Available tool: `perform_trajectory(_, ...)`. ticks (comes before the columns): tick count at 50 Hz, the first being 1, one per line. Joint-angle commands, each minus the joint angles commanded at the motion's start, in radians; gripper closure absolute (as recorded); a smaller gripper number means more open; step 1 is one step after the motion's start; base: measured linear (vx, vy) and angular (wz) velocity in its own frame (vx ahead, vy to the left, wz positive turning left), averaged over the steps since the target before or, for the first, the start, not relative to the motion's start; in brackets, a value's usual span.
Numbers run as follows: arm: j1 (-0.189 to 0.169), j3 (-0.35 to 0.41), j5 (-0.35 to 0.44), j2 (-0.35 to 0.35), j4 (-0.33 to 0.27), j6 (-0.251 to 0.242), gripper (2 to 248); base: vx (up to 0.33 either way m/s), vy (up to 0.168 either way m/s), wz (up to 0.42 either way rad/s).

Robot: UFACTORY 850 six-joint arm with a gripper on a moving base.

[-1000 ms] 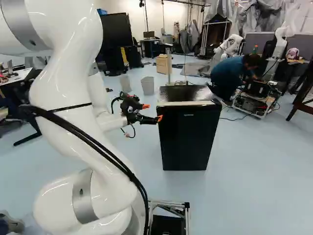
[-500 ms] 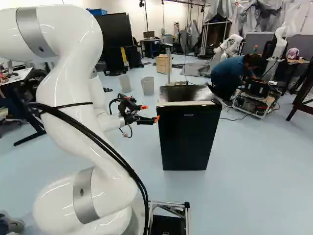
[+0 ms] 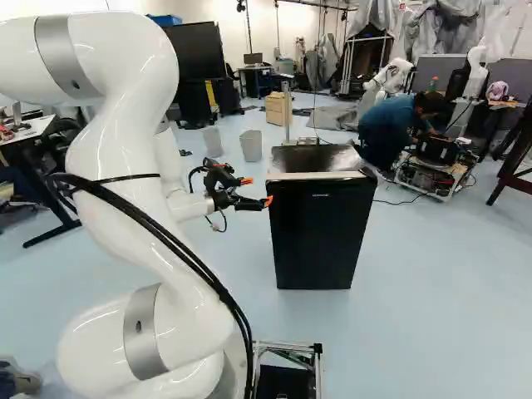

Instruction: Grab a drink from the fridge

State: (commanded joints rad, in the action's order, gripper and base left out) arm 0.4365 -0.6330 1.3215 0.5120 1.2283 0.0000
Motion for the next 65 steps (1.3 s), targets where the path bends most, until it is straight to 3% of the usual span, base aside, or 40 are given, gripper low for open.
perform_trajectory(65, -0.076, -0.002, 0.0, 0.001, 0.0, 0.0, 3, 0.0, 0.0, 0.0)
